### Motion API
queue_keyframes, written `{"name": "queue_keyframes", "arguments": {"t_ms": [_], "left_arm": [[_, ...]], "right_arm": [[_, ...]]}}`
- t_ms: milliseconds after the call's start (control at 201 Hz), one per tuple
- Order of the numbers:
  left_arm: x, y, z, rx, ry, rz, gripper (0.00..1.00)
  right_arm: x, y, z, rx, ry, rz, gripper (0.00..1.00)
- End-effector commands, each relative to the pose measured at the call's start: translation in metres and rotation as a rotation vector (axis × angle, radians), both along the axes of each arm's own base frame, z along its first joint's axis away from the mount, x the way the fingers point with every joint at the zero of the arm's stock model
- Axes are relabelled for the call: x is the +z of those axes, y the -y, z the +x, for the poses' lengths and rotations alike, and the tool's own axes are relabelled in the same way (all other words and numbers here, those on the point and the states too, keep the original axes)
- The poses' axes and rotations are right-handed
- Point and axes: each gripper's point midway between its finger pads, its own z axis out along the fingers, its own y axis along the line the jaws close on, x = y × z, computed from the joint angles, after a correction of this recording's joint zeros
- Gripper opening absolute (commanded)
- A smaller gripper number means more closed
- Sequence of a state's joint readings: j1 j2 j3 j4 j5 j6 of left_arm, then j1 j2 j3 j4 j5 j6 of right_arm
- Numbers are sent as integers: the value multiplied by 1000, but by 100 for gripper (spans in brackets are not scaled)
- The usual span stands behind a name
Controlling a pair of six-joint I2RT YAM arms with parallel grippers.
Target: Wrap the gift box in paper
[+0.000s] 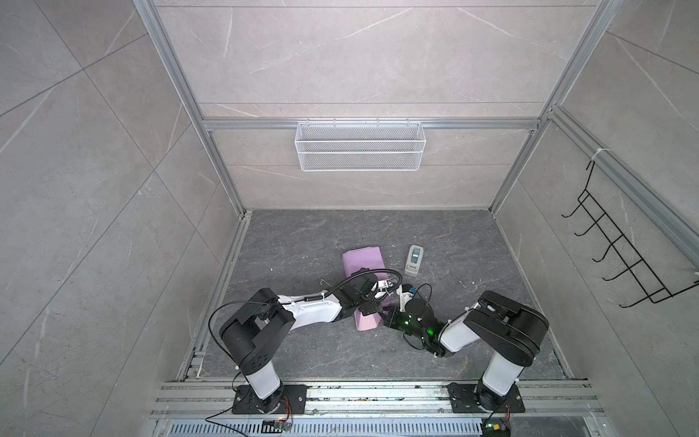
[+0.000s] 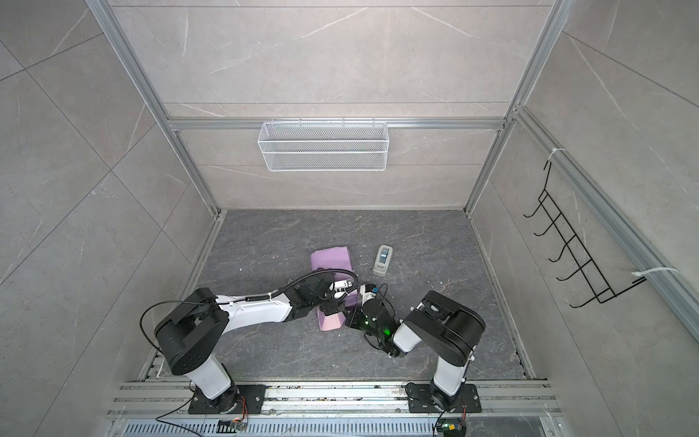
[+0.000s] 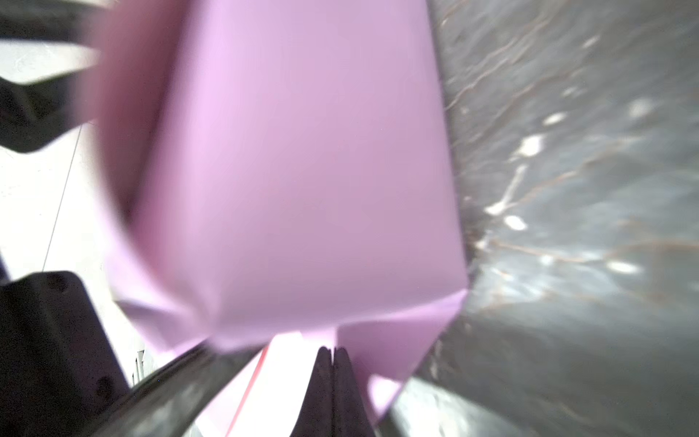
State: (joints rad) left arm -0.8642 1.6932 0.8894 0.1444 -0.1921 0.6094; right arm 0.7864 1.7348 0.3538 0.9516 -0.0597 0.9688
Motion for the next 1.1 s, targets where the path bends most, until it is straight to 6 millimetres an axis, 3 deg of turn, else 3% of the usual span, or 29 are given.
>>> {"name": "queue_keyframes", "arguments": {"t_ms": [0, 309, 568, 817, 1090], "left_arm": [[-7, -5, 2, 15, -4, 24, 99], [-7, -5, 2, 17, -6, 22, 99], [-5, -5, 2, 19, -2, 22, 99], [-4, -6, 3, 28, 4, 17, 99], [8, 0, 0, 24, -14, -30, 100]], "right_arm": [[-8, 16, 0, -14, -13, -60, 1], [-16, 18, 9, -4, -32, -77, 1], [-24, 9, -10, 33, -72, -68, 0], [-27, -3, -44, 69, -89, -73, 0], [4, 17, -37, 20, -31, -57, 0]]}}
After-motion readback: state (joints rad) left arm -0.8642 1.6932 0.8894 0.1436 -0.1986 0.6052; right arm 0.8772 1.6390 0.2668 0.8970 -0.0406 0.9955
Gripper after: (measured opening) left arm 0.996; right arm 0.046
